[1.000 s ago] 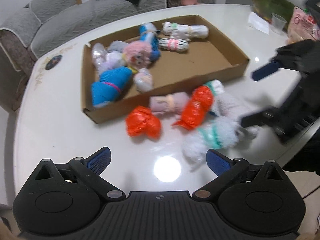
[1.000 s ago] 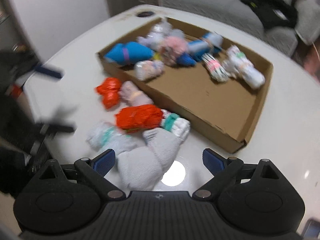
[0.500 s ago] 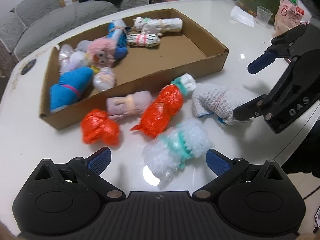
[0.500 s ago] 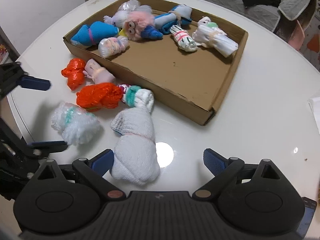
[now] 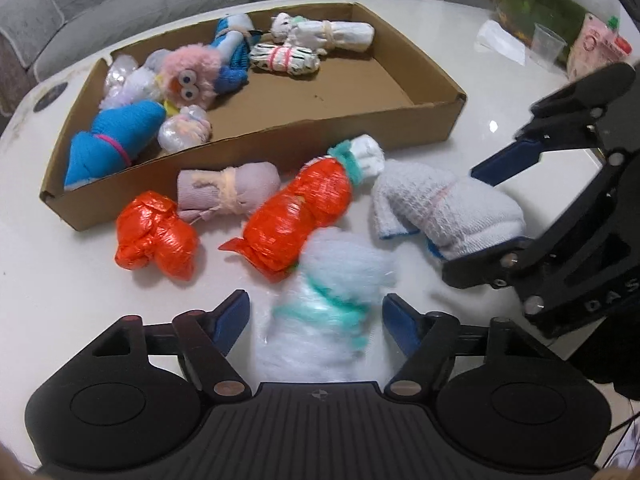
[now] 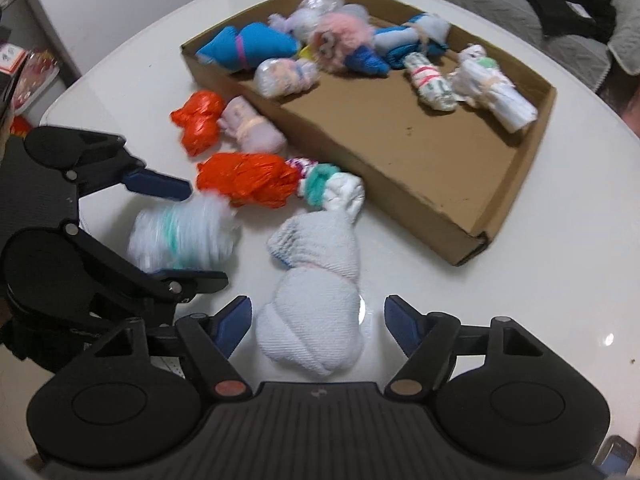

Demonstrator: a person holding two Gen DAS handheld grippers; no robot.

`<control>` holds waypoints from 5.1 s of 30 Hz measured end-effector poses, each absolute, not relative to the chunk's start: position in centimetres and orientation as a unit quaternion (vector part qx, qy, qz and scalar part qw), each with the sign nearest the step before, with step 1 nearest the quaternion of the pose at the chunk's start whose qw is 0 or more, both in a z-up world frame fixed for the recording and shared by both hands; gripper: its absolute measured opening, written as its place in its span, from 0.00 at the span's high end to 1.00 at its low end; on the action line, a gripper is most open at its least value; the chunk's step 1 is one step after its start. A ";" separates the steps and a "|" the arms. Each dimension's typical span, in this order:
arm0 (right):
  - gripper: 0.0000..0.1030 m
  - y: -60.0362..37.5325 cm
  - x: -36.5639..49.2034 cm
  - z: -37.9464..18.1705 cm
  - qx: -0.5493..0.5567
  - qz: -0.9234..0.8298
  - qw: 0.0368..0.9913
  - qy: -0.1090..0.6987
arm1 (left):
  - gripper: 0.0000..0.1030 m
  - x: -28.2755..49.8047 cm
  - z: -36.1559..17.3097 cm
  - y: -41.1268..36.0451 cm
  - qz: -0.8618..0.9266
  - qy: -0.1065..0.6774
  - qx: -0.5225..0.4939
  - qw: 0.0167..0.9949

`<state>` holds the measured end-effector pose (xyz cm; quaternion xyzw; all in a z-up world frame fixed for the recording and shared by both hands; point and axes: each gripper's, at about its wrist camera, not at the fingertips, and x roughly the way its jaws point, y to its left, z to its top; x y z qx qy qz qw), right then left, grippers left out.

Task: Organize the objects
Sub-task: 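Grasp bubble-wrap bundle with left gripper while right grasps white towel bundle, then carry bubble-wrap and towel bundles over the box and lower them in, then open both grippers and withdraw them from the box toward the table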

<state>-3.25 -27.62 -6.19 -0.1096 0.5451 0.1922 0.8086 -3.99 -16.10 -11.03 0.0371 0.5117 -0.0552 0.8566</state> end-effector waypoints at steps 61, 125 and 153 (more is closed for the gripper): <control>0.62 -32.9 7.4 -0.8 -0.067 0.151 0.864 0.476 | 0.56 12.2 -4.6 -13.5 -0.055 0.505 0.044 0.860; 0.36 -32.3 9.4 -3.1 -0.096 0.125 0.846 0.509 | 0.19 14.5 -8.3 -11.0 0.039 0.536 -0.032 0.843; 0.26 -28.9 3.0 -0.4 -0.038 0.128 0.858 0.496 | 0.11 1.6 -4.6 -5.0 0.115 0.522 -0.081 0.841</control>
